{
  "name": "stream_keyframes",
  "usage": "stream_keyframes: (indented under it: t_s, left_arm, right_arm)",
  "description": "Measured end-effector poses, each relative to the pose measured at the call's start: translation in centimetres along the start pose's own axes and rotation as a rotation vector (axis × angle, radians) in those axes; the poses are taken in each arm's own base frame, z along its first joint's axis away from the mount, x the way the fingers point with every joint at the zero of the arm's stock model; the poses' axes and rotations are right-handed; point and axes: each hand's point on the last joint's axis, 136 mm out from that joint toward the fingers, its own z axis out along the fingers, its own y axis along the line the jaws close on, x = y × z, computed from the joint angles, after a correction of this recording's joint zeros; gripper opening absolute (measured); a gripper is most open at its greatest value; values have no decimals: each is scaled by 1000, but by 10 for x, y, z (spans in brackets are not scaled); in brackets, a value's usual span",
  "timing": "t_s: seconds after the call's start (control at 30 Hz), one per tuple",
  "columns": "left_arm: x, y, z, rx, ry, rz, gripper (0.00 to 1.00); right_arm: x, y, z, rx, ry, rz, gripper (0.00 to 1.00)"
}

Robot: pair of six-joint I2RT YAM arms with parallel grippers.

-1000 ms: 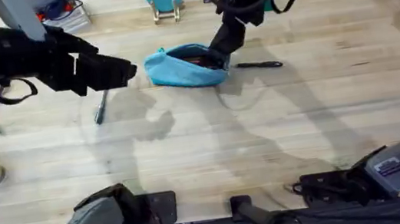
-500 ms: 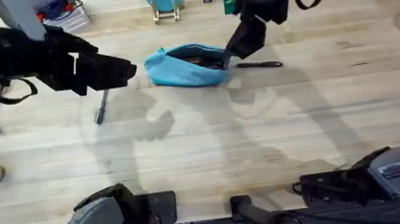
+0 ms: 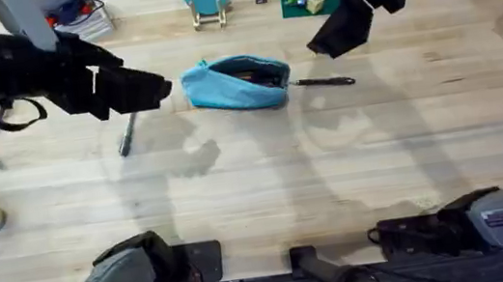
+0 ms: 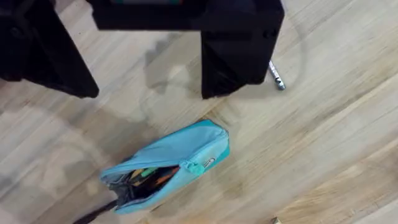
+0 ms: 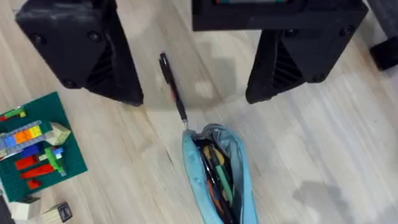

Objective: Unzip the bag, pick up the pens from the table one at a time and place them inside, then zip the bag closed.

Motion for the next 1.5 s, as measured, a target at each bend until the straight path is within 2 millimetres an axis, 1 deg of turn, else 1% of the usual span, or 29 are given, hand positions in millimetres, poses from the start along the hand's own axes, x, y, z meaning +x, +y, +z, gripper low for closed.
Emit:
stream_keyframes:
  t_s: [0.27, 0.43, 0.6, 0.7, 0.8, 0.9, 1.03, 1.13, 1.37, 1.5]
  left_arm:
    - [0, 0, 0, 0, 0, 0, 993]
    - [0, 0, 0, 0, 0, -1, 995]
    - [0, 0, 0, 0, 0, -35, 994]
    - [0, 0, 0, 2, 2, -49, 994]
    - [1, -1, 0, 5, 5, -59, 993]
    - [3, 1, 0, -7, 15, -93, 994]
    - [14, 12, -1, -81, 73, -186, 993]
    - [25, 23, -4, -157, 126, -250, 993]
    - [44, 43, -11, -297, 214, -328, 993]
    - [51, 54, -9, -332, 255, -347, 993]
  right_arm:
    - [11, 9, -2, -11, 24, 10, 997]
    - [31, 16, -2, 40, 31, -1, 997]
    - [47, 29, -12, 102, -3, -24, 997]
    - [55, 31, -21, 169, -21, -37, 997]
    - [62, 28, -25, 237, -36, 13, 996]
    - [70, 26, -23, 261, -29, 125, 997]
    - [76, 24, -18, 264, -17, 273, 997]
    - [78, 23, -15, 261, -11, 329, 996]
    - [79, 22, -15, 266, -11, 373, 998]
    - [79, 22, -15, 267, -12, 381, 997]
